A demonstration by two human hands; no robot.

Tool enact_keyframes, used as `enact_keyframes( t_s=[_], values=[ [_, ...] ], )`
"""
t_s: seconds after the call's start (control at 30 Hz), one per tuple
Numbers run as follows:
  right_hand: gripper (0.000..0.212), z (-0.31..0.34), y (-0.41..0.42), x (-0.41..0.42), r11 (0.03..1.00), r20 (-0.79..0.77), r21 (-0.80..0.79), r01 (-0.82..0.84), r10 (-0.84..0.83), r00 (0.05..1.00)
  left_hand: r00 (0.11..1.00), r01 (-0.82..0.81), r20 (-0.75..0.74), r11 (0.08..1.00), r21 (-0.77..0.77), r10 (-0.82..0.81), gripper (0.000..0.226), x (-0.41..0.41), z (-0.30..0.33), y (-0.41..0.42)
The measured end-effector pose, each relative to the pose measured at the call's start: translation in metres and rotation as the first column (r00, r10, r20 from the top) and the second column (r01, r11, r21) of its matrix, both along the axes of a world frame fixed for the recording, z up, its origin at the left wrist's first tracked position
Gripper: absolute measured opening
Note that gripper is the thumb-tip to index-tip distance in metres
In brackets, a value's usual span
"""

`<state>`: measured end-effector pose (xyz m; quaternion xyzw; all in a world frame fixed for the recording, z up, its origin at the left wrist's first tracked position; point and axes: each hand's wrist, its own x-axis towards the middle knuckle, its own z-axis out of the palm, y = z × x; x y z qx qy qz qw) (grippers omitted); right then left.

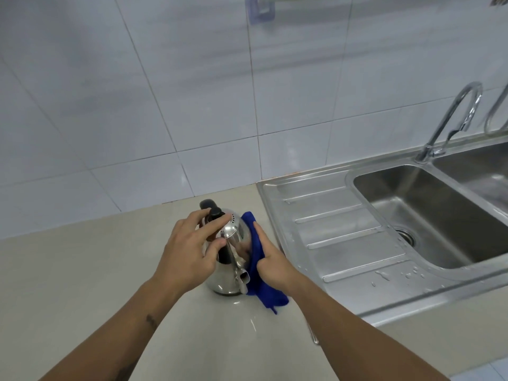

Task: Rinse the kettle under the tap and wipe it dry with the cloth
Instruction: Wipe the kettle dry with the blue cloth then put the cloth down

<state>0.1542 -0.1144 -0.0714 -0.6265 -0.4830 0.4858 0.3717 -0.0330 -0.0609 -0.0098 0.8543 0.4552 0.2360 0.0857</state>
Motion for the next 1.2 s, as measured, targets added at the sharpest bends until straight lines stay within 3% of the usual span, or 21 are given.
enact_keyframes(
  t_s=[0.13, 0.37, 0.57, 0.97, 1.1, 1.2],
  values=[
    [0.101, -0.003, -0.012, -0.006, 0.996, -0.058, -0.075, 0.038, -0.042, 0.997, 0.997, -0.065, 0.049, 0.998, 0.023, 0.064, 0.046, 0.006, -0.006, -0.005],
    [0.082, -0.006, -0.048, -0.015, 0.987, -0.185, 0.008, 0.161, -0.157, 0.970, 0.983, -0.177, 0.063, 0.984, 0.037, 0.174, 0.046, 0.013, -0.008, -0.019],
    [0.069, 0.010, -0.034, 0.008, 0.991, -0.198, 0.040, 0.132, -0.121, 0.973, 0.970, -0.242, 0.027, 0.967, 0.075, 0.241, 0.044, 0.022, -0.006, -0.023],
    [0.046, -0.001, -0.032, 0.017, 0.960, -0.232, -0.133, 0.246, -0.271, 0.934, 0.956, -0.289, 0.013, 0.933, 0.217, 0.293, 0.040, 0.034, -0.010, -0.023],
    [0.049, -0.008, -0.047, 0.026, 0.933, -0.351, -0.145, 0.328, -0.359, 0.865, 0.931, -0.355, -0.008, 0.914, 0.198, 0.364, 0.041, 0.054, -0.003, -0.025],
    [0.051, -0.010, -0.045, 0.020, 0.905, -0.437, -0.160, 0.393, -0.422, 0.794, 0.949, -0.300, -0.034, 0.927, 0.225, 0.315, 0.044, 0.055, 0.000, -0.023]
  ],
)
